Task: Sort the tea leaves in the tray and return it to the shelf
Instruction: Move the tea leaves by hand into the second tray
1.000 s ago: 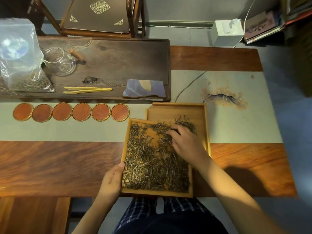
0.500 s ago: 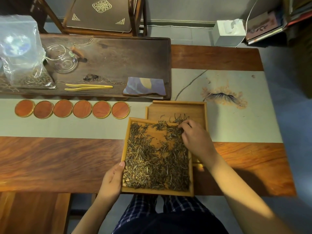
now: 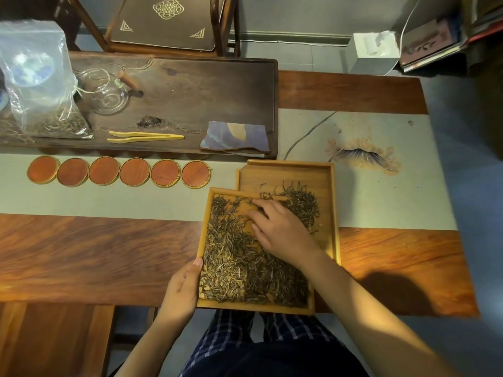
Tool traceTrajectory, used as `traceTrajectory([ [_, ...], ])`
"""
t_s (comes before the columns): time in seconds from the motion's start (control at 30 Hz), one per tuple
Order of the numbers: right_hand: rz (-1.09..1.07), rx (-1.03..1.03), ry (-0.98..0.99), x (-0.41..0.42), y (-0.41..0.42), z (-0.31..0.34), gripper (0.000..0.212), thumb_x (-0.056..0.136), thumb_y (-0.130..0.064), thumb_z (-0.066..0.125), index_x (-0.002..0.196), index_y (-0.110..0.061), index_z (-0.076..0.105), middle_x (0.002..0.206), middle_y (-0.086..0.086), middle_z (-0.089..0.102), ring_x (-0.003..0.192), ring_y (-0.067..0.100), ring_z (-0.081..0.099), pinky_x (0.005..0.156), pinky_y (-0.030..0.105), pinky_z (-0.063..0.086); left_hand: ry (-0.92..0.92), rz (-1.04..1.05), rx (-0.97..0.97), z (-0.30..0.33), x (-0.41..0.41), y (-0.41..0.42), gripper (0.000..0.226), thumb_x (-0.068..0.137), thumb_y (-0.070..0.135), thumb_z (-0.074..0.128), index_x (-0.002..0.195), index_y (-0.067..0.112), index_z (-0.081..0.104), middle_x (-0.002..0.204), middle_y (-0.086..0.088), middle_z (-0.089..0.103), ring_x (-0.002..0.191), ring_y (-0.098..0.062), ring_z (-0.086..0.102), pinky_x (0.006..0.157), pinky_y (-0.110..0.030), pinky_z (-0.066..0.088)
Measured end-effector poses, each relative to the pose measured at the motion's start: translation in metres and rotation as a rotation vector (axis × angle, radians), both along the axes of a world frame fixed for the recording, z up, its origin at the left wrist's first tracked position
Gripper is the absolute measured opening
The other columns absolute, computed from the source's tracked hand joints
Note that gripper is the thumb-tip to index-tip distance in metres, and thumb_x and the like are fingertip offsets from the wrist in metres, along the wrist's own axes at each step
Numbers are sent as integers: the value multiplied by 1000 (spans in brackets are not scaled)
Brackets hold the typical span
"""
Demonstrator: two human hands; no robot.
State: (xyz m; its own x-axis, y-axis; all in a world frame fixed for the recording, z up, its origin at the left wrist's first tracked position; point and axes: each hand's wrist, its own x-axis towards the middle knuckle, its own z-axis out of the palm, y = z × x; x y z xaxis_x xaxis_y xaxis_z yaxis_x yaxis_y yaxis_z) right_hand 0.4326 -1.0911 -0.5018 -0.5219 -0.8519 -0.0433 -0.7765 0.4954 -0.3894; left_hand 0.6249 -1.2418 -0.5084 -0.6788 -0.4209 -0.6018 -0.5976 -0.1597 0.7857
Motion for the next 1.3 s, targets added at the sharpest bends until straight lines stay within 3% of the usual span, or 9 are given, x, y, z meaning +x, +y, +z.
traceTrajectory([
  [0.43,-13,73,40,-28,50,-3,27,93,-18,55,117,-6,62,124,17,58,116,30,55,89,38,52,-16,23,-14,-1,-2,-1,40,102,33,35,98,18,72,100,3,76,93,-7,69,79,-25,46],
  [0.6,-119,64,67,-31,51,4,25,94,-15,52,114,-4,63,118,16,59,111,32,57,86,42,54,-5,38,6,3,-4,0,40,102,35,36,99,20,73,102,6,75,94,-5,69,75,-18,46],
  [0.7,-207,-30,105,-8,36,14,26,92,-16,54,114,-7,64,117,15,62,117,34,55,103,45,43,0,34,5,4,-5,1,40,102,35,36,99,21,73,103,5,75,95,-6,69,79,-24,45],
  [0.8,-108,-93,16,24,18,24,32,93,-28,50,119,-13,61,124,11,61,122,31,53,104,40,32,21,36,32,7,-7,3,40,102,34,35,102,21,73,104,2,76,98,-10,70,78,-19,49],
  [0.93,134,-81,-81,44,13,23,36,93,-31,54,125,-15,57,130,16,55,124,31,50,102,42,44,62,43,75,11,-10,7,41,103,31,34,103,20,73,104,-3,76,96,-15,71,74,-14,52],
  [1.03,234,-56,-12,46,17,15,36,90,-29,60,123,-16,58,129,17,56,120,32,53,97,42,48,82,51,84,13,-10,8,41,102,28,34,100,17,74,101,-7,76,94,-18,72,72,-16,53],
  [1.2,176,-66,30,35,30,4,34,87,-22,66,119,-15,57,126,16,57,117,31,55,93,42,52,75,60,55,12,-7,11,39,102,28,35,101,16,72,99,-2,77,92,-14,72,71,-12,51],
  [1.3,125,-31,40,23,36,3,36,83,-19,70,117,-14,59,125,15,58,115,29,57,91,41,53,60,50,44,12,-5,11,40,103,28,34,102,16,72,100,-1,77,94,-14,71,76,-18,51],
])
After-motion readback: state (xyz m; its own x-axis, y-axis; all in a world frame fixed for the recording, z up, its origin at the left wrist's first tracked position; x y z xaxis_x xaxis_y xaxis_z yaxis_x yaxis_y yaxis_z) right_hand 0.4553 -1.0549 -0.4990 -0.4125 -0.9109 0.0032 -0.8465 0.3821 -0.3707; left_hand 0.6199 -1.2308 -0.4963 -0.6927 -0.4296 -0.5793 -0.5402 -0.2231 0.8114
